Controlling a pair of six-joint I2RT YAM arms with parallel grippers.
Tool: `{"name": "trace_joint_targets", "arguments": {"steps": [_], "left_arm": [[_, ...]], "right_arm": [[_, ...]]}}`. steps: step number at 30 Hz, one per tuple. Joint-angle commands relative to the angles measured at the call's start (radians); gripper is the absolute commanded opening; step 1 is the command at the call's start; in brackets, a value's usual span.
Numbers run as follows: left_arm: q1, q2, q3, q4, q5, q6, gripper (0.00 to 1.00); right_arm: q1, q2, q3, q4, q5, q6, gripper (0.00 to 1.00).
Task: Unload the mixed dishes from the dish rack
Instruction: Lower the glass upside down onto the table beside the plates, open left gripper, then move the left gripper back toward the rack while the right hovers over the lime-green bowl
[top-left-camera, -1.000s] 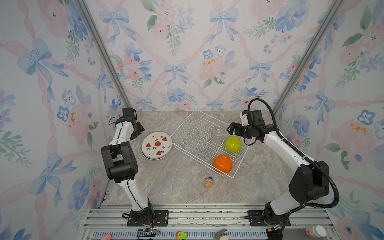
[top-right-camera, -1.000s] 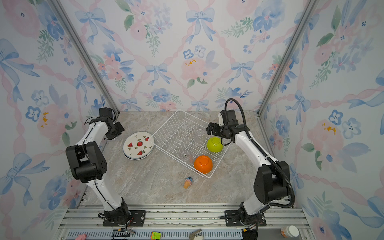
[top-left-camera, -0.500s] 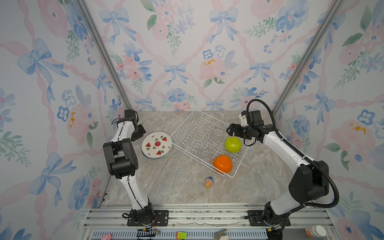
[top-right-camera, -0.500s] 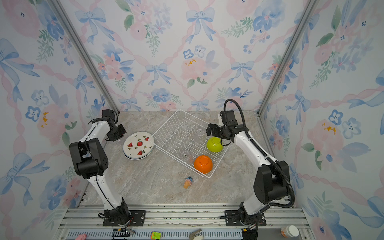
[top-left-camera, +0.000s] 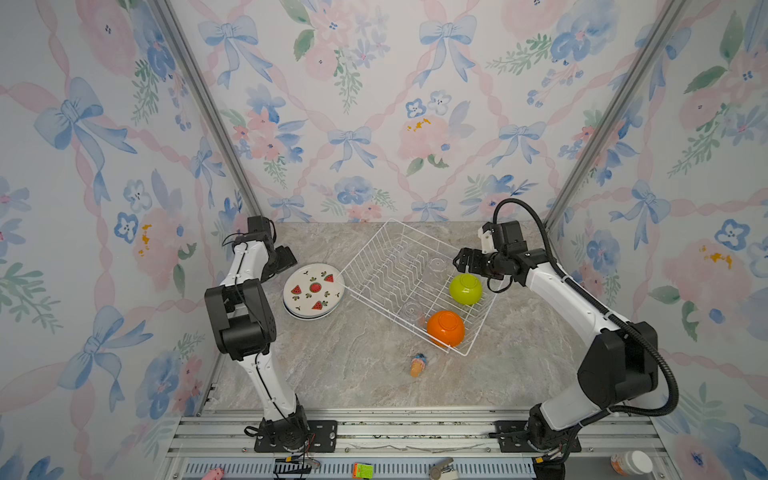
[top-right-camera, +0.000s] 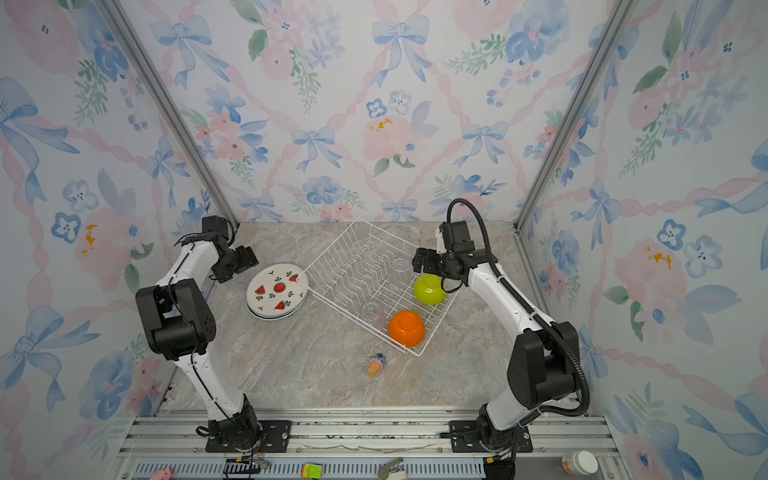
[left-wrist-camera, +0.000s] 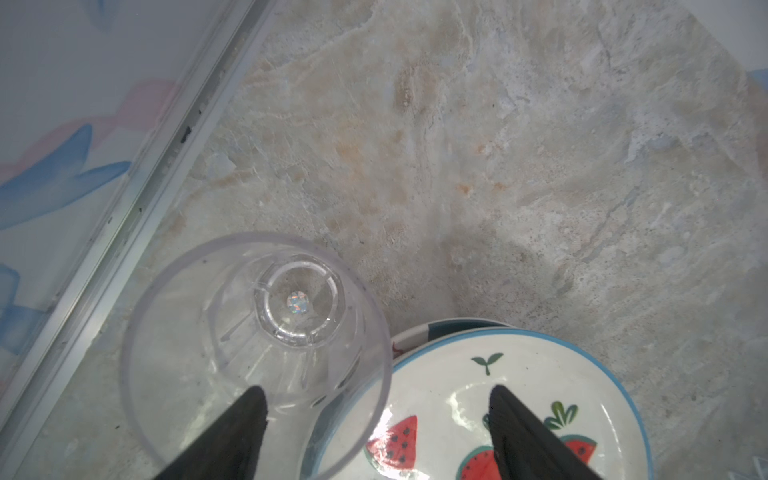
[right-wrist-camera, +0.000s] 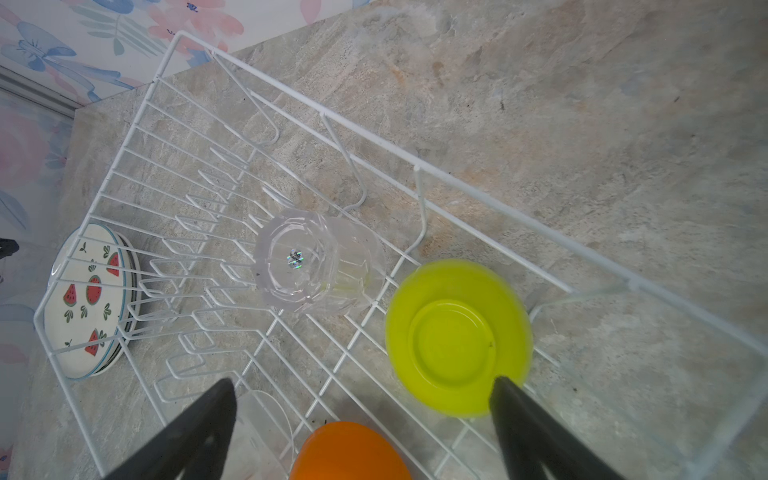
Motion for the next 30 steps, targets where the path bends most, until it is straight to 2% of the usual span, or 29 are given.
{"name": "trace_joint_targets", "arguments": {"steps": [1,11,20,25,30], "left_arm": [[-0.013,-0.077,-0.017,-0.015,0.017,0.008,0.98],[-0.065,-0.231,-0.091,-0.013,0.064,-0.003,0.98],[-0.152,-0.461,-0.285,0.04,0.074,0.0,0.98],[-0.187,-0.618,-0.461,0.191,0.179,-0.009,0.98],[-0.24,-0.742,-0.582,0.324,0.303,-0.046,0.98]], "right_arm": [[0.007,-0.052,-0.019,-0.03,0.024,-0.01,0.97],[0.034,-0.077,0.004,-0.081,0.048,-0.02,0.97],[0.174,-0.087,0.001,-0.082,0.042,0.009,0.97],[0.254,-0.07,-0.022,-0.062,0.012,0.064,0.97],[0.307,-0.046,-0.029,-0.064,0.086,0.073,0.97]]}}
